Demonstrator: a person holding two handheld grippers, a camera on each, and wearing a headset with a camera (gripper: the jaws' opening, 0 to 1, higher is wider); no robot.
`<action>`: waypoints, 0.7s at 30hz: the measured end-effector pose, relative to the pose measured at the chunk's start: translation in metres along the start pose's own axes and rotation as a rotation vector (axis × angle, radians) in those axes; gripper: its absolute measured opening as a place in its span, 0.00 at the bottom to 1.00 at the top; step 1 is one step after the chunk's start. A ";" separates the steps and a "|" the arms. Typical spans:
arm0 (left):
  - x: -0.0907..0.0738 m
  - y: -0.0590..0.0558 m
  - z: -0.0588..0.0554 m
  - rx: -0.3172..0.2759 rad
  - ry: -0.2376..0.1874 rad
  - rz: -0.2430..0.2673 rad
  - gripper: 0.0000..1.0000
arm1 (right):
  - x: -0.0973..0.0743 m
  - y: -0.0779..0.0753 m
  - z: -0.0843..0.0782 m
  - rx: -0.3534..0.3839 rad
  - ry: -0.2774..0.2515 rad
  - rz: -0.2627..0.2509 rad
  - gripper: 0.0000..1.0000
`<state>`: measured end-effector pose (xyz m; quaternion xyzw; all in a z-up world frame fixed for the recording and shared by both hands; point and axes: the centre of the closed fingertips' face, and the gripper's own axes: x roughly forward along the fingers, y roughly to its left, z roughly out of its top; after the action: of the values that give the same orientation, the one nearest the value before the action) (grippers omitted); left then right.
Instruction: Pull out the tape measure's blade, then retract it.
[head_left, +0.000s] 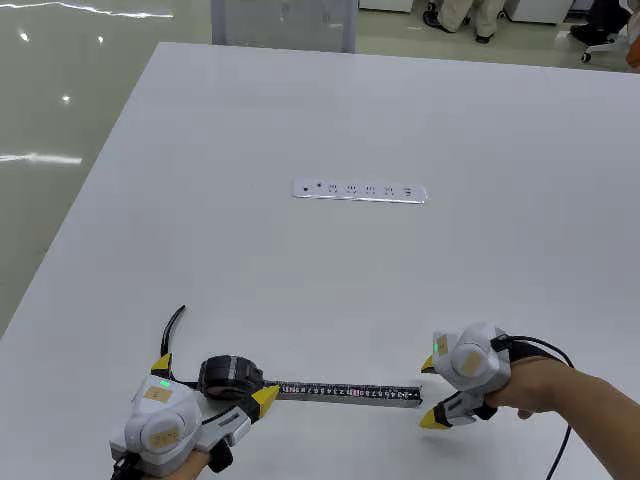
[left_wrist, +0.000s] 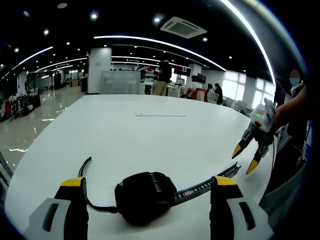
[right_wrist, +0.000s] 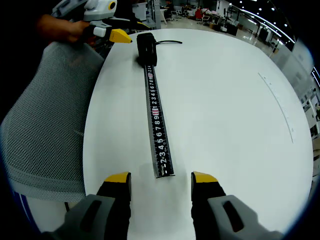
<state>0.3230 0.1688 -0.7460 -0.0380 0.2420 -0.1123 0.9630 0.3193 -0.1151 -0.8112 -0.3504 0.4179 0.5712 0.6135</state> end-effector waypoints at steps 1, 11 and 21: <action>0.000 0.000 -0.001 0.003 0.004 0.000 1.00 | 0.002 0.000 0.000 0.002 0.000 0.005 0.45; -0.001 0.000 -0.001 -0.008 0.008 0.000 1.00 | 0.015 0.002 -0.004 -0.035 0.050 0.037 0.25; 0.001 -0.001 -0.003 -0.018 0.014 0.000 1.00 | 0.016 -0.005 -0.004 -0.027 0.055 0.008 0.15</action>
<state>0.3220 0.1680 -0.7493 -0.0457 0.2496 -0.1103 0.9610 0.3234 -0.1127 -0.8272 -0.3725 0.4282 0.5694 0.5947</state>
